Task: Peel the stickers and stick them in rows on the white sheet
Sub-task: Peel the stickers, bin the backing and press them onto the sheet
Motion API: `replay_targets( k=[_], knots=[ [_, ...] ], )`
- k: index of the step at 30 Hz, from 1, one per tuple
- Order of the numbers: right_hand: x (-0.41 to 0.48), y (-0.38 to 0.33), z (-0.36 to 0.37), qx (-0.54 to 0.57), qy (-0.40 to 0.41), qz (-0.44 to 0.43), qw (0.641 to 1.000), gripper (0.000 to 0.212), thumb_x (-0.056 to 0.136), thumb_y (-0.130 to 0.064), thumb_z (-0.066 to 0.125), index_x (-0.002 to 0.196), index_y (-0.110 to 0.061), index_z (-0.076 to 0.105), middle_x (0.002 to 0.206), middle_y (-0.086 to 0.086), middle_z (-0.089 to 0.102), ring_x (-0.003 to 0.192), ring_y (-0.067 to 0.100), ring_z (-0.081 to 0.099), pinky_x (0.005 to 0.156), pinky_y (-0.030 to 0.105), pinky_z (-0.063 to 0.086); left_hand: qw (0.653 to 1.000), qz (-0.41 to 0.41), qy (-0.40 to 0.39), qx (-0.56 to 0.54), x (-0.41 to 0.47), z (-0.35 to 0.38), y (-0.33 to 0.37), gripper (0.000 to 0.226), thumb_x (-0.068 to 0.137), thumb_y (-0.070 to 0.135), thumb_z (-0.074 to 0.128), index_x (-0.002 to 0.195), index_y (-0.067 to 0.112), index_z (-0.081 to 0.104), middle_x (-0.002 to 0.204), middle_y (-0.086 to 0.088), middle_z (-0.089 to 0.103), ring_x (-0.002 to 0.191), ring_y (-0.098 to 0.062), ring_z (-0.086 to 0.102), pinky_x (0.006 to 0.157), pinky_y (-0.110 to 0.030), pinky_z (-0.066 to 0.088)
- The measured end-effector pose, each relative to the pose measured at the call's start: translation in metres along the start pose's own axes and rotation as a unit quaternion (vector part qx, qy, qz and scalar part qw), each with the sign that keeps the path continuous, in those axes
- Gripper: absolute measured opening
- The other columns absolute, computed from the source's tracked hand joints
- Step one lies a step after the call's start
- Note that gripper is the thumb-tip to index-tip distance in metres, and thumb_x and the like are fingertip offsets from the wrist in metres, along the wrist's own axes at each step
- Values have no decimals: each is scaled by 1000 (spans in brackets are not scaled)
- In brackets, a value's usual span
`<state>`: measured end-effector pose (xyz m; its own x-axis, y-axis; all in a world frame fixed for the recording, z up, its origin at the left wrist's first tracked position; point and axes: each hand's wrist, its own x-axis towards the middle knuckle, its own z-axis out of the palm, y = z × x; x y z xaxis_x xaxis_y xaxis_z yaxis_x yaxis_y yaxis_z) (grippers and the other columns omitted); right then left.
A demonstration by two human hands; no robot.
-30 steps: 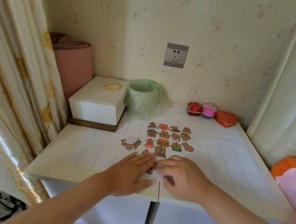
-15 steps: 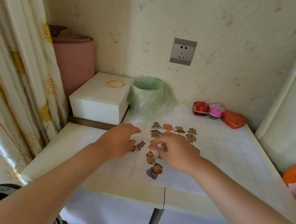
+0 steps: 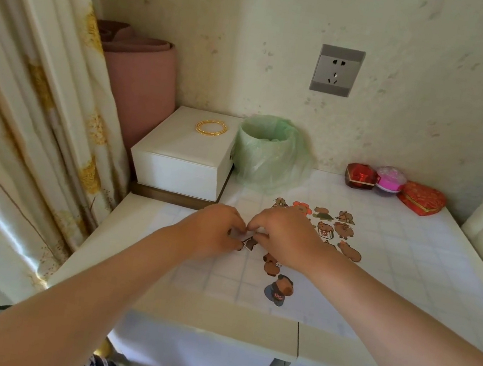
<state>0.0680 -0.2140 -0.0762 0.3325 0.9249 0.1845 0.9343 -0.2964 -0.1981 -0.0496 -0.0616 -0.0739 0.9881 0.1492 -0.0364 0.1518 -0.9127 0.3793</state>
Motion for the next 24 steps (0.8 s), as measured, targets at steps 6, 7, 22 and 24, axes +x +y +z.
replay_targets(
  k=[6, 7, 22, 24],
  knots=[
    [1, -4, -10, 179, 21, 122, 976, 9, 91, -32, 71, 90, -28, 78, 84, -13, 73, 75, 3, 66, 68, 30, 55, 987, -58, 49, -143, -5, -16, 6, 22, 98, 29, 55, 101, 28, 77, 93, 11, 75, 88, -6, 66, 84, -31, 53],
    [1, -6, -15, 236, 28, 154, 959, 10, 90, -33, 73, 88, -26, 79, 81, -10, 73, 69, 3, 66, 63, 25, 53, 977, -71, 68, -191, -5, -20, 7, 22, 99, 29, 54, 98, 27, 76, 91, 10, 75, 86, -5, 67, 83, -31, 53],
    [-15, -3, -59, 435, 49, 281, 854, 10, 86, -25, 77, 93, -19, 76, 86, 4, 77, 66, 13, 70, 57, 19, 48, 927, -118, 83, -347, 13, -41, 43, 12, 89, 28, 73, 91, 16, 73, 83, -6, 75, 70, -13, 68, 79, -38, 59],
    [-15, -1, -62, 437, 56, 287, 851, 11, 85, -23, 78, 93, -16, 76, 86, 5, 77, 65, 13, 69, 50, 14, 45, 911, -126, 98, -380, 17, -42, 50, 13, 87, 25, 75, 93, 14, 72, 84, -8, 72, 72, -14, 69, 71, -32, 61]
  ],
)
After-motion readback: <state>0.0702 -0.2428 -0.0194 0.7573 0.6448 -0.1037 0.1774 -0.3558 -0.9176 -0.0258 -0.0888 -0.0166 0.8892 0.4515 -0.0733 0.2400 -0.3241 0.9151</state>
